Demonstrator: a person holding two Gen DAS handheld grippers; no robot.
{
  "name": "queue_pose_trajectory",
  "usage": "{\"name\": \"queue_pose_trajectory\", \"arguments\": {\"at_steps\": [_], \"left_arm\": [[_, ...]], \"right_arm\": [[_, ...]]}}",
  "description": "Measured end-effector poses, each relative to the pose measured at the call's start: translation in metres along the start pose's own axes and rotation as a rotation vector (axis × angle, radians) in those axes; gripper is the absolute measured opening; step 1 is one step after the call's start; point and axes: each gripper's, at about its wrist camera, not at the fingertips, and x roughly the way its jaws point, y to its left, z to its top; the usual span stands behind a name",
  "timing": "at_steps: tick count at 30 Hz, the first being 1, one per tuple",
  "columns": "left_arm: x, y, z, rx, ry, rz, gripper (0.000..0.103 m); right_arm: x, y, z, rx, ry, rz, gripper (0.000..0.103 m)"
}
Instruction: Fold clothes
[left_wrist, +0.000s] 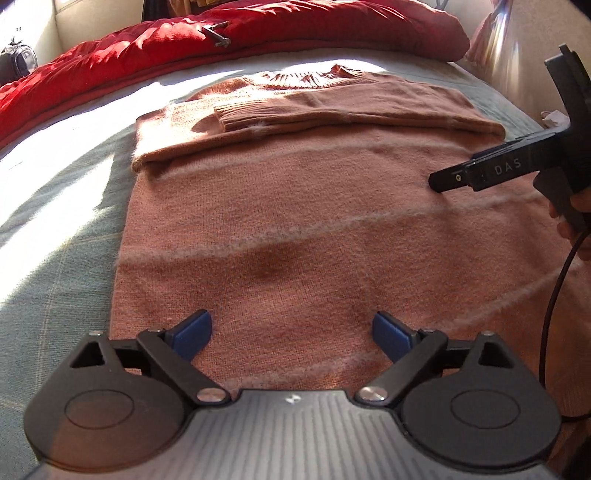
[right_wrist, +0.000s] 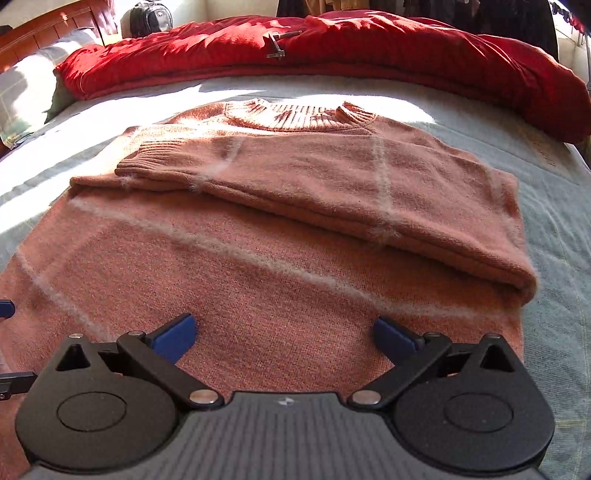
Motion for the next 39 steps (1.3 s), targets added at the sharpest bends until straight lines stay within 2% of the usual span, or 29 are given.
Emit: {"name": "queue_pose_trajectory", "arguments": {"at_steps": [5,13,26,33,39], "left_arm": [[0.005,0.002,0.000,-0.029,0.006,0.015,0.102],[0.007,0.001,-0.003,-0.016,-0.017,0.018,0.103],[0.002,0.002,-0.017,0.019,-0.116,0.006,0.103],[-0.005,0.001,-0.035,0.059,-0.202,0.010,0.103],[-0.025,-0.003,-0.054,0.092,-0.222,0.018,0.102]], "right_arm": [[0.002,0.003,-0.002,-0.015,-0.005,-0.016,0.103],[-0.001,0.007,-0.009,-0.038,-0.042,-0.034,0.103],[-0.071,0.025,-0.077,0.018,-0.080,-0.037,0.103],[-0.102,0.039,-0.137,0.045,-0.148,-0.096,0.103],[-0.129,0.052,-0.188,0.068,-0.207,-0.146,0.103]]}}
